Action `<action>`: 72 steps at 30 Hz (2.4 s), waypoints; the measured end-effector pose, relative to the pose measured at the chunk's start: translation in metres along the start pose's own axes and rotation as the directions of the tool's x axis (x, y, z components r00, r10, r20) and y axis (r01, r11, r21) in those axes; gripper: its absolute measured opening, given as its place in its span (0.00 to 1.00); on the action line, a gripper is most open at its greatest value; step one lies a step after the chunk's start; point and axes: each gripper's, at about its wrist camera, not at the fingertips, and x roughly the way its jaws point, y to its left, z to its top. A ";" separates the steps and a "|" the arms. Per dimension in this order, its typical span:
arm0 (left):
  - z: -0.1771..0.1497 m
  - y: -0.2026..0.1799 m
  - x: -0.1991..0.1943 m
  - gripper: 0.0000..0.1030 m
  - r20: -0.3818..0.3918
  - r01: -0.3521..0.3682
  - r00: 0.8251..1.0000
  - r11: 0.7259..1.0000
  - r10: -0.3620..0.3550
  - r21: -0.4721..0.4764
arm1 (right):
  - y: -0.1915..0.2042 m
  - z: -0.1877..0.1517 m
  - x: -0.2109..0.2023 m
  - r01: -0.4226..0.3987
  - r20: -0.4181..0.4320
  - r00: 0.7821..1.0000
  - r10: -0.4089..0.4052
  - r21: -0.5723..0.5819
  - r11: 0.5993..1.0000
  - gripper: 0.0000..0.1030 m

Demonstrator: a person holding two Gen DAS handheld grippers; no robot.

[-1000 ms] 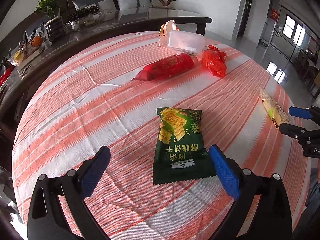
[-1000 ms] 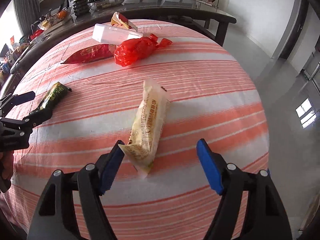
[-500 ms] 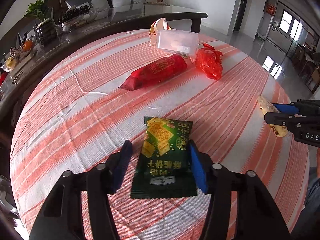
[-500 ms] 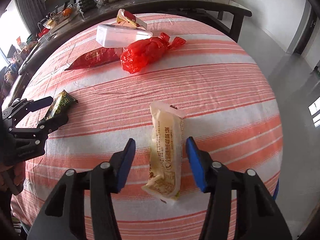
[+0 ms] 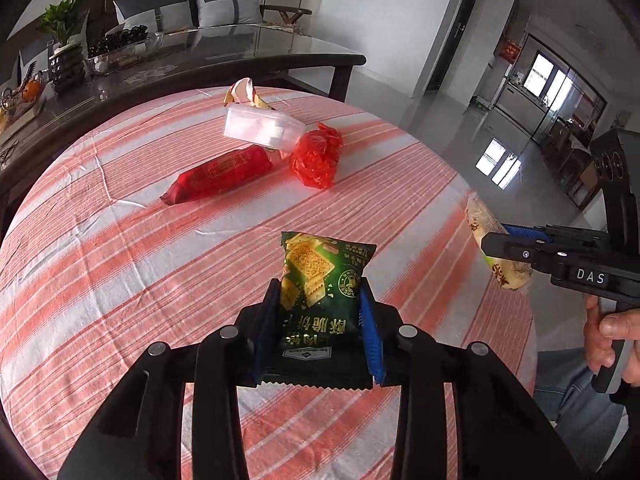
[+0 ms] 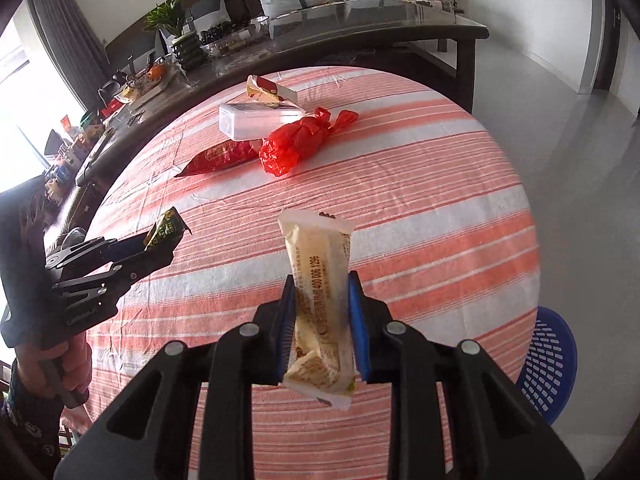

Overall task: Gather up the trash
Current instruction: 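Carry cracker pack and bread bag to the blue basket and open both tools, then return both tools over the table toward the red packages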

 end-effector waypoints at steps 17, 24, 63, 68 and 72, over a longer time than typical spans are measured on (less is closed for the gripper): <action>0.017 -0.204 0.043 0.36 -0.071 0.221 0.975 0.959 -0.212 0.178 | -0.180 -0.058 -0.084 0.140 0.057 0.986 -0.157 0.231 0.963 0.23; 0.016 -0.284 0.099 0.36 -0.148 0.275 0.958 0.937 -0.247 0.214 | -0.243 -0.086 -0.084 0.172 0.025 0.981 -0.190 0.318 0.932 0.23; -0.019 -0.061 0.049 0.95 -0.032 -0.237 0.971 0.971 0.237 0.012 | -0.050 -0.044 -0.005 0.166 0.127 0.978 -0.164 -0.005 0.986 0.96; 0.002 0.003 0.052 0.95 -0.053 -0.302 0.953 0.949 0.298 -0.090 | -0.001 0.001 0.064 0.189 0.056 0.981 -0.187 -0.037 0.981 0.96; 0.016 0.022 0.060 0.96 -0.064 -0.316 0.948 0.945 0.311 -0.085 | 0.010 0.013 0.079 0.240 0.055 0.970 -0.238 -0.040 0.970 0.96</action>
